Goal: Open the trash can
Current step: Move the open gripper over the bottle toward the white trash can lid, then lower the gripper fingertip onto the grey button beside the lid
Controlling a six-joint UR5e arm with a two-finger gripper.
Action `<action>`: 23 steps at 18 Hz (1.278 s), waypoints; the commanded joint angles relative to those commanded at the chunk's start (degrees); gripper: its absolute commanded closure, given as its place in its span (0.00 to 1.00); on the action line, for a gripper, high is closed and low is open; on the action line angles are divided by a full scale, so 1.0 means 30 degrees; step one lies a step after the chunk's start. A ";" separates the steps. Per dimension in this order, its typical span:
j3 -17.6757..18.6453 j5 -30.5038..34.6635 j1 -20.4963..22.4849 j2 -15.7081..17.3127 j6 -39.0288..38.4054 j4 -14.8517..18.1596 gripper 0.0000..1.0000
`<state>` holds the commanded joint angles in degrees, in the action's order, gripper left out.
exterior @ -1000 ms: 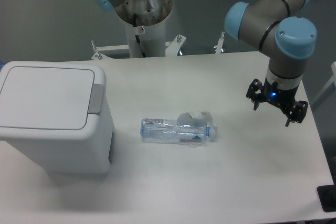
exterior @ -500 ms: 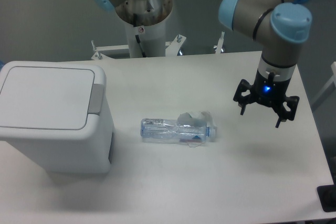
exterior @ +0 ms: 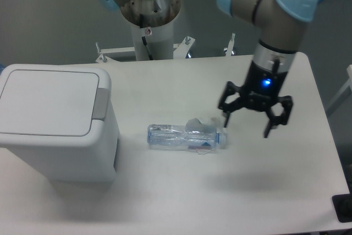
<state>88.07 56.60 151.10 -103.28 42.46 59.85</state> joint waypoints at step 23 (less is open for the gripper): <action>0.2049 0.0204 -0.4047 0.2402 -0.4252 -0.0322 0.00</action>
<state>94.21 57.22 138.96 -96.07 29.71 58.89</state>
